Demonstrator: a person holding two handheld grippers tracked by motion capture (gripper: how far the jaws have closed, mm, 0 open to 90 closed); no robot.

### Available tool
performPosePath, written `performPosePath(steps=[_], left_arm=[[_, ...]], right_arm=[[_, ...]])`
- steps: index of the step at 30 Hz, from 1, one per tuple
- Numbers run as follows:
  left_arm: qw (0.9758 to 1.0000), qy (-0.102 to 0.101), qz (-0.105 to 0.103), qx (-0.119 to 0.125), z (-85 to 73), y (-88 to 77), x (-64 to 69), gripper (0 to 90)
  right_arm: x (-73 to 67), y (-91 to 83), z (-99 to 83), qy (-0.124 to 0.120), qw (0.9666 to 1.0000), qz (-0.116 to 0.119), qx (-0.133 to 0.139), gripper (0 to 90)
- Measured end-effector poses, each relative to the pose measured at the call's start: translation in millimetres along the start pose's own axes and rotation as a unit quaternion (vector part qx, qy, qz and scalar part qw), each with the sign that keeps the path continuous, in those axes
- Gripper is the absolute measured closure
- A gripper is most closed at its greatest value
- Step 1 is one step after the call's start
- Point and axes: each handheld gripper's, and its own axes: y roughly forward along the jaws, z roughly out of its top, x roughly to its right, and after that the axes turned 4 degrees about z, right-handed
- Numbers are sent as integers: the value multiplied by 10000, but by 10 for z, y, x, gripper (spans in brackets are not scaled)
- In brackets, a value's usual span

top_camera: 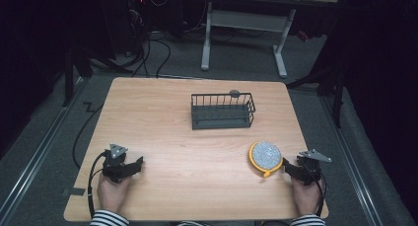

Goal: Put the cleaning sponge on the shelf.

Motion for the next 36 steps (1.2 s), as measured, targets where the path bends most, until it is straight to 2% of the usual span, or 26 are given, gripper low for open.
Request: performPosePath(steps=[11,13,16,18,22,27,33,36], left_arm=[[9999,70,33,-79,27,19,29,234],[9999,72,22,-116,45,18,20,285],[9997,-163,-122,-154,80,17,-36,313],[9994,-248,-181,-178,99,25,-58,322],[9994,-132,-208,-241,152,34,-43,337],[9992,-53,-360,-172,267,4,-19,345],[9985,-96,-536,-20,413,-21,-7,342],[9981,-34,-619,-52,507,-23,11,341]], right_arm=[[-3,0,0,15,10000,4,-8,390],[-3,0,1,12,10000,9,-9,386],[-2,1,1,-2,10000,15,-9,383],[-3,1,1,-13,10000,23,-12,378],[-3,1,1,-14,10000,25,-12,377],[-5,1,1,-9,10000,26,-17,373],[-6,1,1,-4,10000,30,-20,370],[-6,1,1,-4,10000,30,-22,368]])
